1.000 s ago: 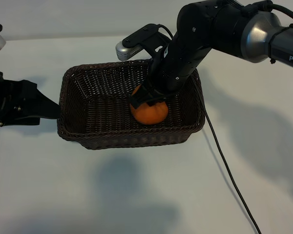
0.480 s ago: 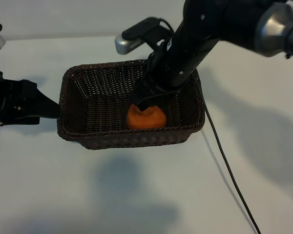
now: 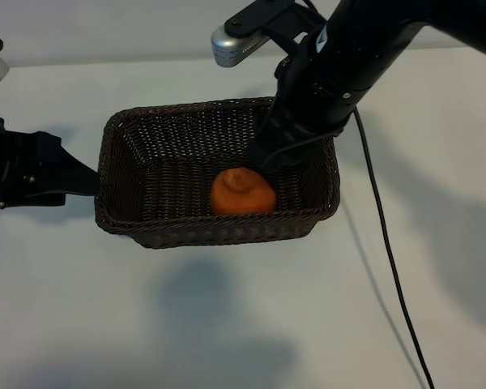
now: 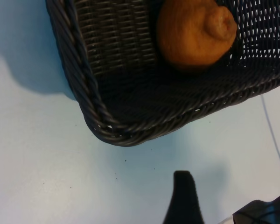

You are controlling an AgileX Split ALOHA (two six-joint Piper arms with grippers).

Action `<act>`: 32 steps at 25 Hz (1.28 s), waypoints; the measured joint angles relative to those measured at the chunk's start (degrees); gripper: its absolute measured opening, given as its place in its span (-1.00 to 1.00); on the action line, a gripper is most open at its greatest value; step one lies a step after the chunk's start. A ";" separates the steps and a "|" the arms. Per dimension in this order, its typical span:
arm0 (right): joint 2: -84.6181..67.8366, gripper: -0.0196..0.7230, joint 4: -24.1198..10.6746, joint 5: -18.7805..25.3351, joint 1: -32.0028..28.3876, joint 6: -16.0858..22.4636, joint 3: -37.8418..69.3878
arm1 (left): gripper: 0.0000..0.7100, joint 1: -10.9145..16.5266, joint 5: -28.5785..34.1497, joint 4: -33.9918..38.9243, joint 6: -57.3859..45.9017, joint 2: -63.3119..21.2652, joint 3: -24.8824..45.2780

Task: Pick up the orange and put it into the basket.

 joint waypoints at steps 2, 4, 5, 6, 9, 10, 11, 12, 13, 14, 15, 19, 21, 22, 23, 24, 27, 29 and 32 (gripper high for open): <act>-0.65 0.48 0.00 1.18 -0.06 -0.05 0.00 | 0.60 0.00 -0.05 0.00 0.00 0.00 0.00; -0.73 0.48 -0.30 2.21 -0.06 -0.05 -0.04 | 0.60 0.00 -0.05 0.00 0.00 0.00 0.00; -0.73 0.47 -0.67 2.70 -0.06 -0.05 -0.07 | 0.60 0.00 -0.05 0.00 0.00 0.00 0.00; -0.73 0.47 -1.10 3.06 -0.06 -0.05 -0.07 | 0.60 0.00 -0.05 0.00 0.00 0.00 0.00; -1.24 0.47 -2.03 5.23 -0.74 -0.01 -0.07 | 0.60 0.00 -0.05 0.00 0.00 0.00 0.00; -1.62 0.47 -2.10 5.79 -1.36 -0.01 -0.07 | 0.60 0.00 -0.05 0.00 0.00 0.00 0.00; -2.08 0.47 -2.23 6.22 -2.23 -0.01 -0.07 | 0.60 0.00 -0.05 0.00 0.00 0.00 0.00; -2.75 0.47 -2.23 6.49 -3.33 0.07 -0.07 | 0.60 0.00 -0.05 0.00 0.00 0.00 0.00; -3.51 0.46 -2.23 6.54 -4.37 0.08 -0.07 | 0.60 0.00 -0.05 0.00 0.00 0.00 0.00; -4.20 0.45 -2.23 6.67 -5.73 0.14 -0.07 | 0.60 0.00 -0.05 0.00 0.00 0.00 0.00; -4.79 0.43 -2.24 6.73 -7.19 0.14 -0.07 | 0.60 0.00 -0.05 0.00 0.00 0.00 0.00; -6.97 0.36 -2.42 6.73 -13.36 1.26 0.31 | 0.60 0.00 -0.15 0.00 -0.18 0.00 0.00; -7.89 0.33 -2.61 6.73 -16.18 1.47 1.50 | 0.60 0.00 -0.15 0.00 -0.18 0.00 0.00; -8.28 0.32 -2.66 6.73 -17.55 1.64 2.35 | 0.60 0.00 -0.15 0.00 -0.18 0.00 0.00; -8.75 0.31 -2.66 6.67 -18.57 1.84 3.10 | 0.60 0.00 -0.28 0.00 -0.18 0.00 0.00; -9.11 0.30 -2.59 6.75 -19.63 1.85 3.93 | 0.60 0.00 -0.30 0.00 -0.18 0.00 0.00; -9.90 0.30 -2.13 6.75 -21.43 2.10 5.05 | 0.60 0.00 -0.30 0.00 -0.13 0.00 0.00; -10.13 0.29 -1.96 6.75 -21.72 2.16 5.12 | 0.60 0.00 -0.30 0.00 -0.13 0.00 0.00; -10.23 0.29 -1.92 6.75 -21.72 2.45 5.12 | 0.60 0.00 -0.25 0.00 -0.13 0.00 0.00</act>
